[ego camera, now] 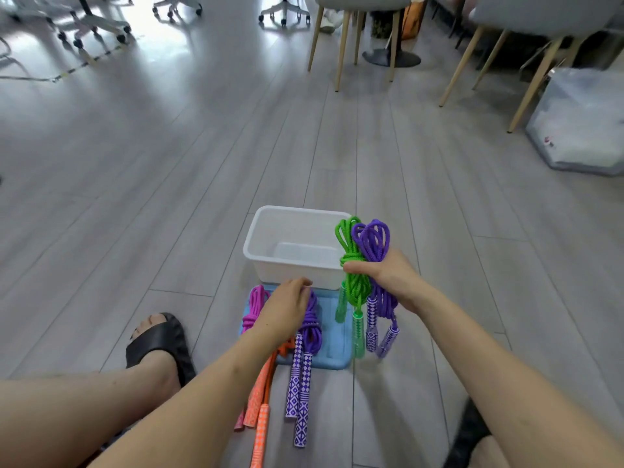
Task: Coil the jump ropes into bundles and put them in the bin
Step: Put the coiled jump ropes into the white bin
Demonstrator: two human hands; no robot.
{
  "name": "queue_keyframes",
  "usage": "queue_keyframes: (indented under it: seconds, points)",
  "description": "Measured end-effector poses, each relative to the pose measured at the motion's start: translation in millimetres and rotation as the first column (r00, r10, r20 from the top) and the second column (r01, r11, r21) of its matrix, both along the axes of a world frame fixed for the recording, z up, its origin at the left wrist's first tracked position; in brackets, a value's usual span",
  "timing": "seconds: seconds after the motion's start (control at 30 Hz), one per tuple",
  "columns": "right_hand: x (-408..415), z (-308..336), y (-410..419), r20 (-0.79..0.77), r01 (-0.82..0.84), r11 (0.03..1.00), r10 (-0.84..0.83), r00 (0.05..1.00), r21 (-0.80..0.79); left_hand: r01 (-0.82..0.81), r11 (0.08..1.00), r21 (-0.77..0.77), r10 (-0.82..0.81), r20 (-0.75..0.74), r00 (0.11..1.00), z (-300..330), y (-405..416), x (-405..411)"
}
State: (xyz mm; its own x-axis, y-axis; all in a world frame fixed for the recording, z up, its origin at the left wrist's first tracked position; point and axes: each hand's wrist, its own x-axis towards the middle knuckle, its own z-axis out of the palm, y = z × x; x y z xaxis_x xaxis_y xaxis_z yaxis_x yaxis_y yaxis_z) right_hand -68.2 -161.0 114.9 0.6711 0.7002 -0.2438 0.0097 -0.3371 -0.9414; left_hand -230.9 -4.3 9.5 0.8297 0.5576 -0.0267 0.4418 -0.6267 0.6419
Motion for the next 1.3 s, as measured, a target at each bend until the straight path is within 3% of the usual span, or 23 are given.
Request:
queue_keyframes:
  seconds: [0.17,0.23,0.53,0.73,0.93,1.13,1.3]
  points:
    - [15.0,72.5,31.6,0.053,0.042,0.986,-0.051,0.997,0.160,-0.065,0.987,-0.144,0.091,0.183,0.979,51.3,12.4,15.7]
    - [23.4,99.4,48.4,0.046,0.065,0.969,-0.078,0.996,0.237,-0.091,0.987,-0.135,0.119,0.218,0.969,70.3,22.6,25.7]
    - [55.2,163.3,140.6,0.048,0.109,0.902,-0.142,0.989,0.417,-0.167,0.984,0.055,0.162,0.083,0.983,101.3,105.5,50.9]
    - [60.4,132.4,210.7,0.035,0.107,0.928,-0.127,0.991,0.356,-0.194,0.962,0.194,0.214,-0.088,0.973,72.7,160.0,46.8]
    - [47.1,66.1,254.4,-0.019,0.145,0.948,-0.145,0.989,0.285,-0.229,0.965,0.131,0.245,-0.127,0.961,33.5,171.4,48.0]
    - [48.3,-27.2,234.1,-0.208,0.349,0.916,-0.309,0.928,0.198,-0.190,0.968,0.163,0.222,-0.205,0.953,-3.0,159.2,49.2]
    - [59.0,-85.4,199.5,-0.135,0.418,0.899,-0.401,0.906,0.129,-0.184,0.955,0.233,0.247,-0.281,0.927,-18.8,147.6,54.0]
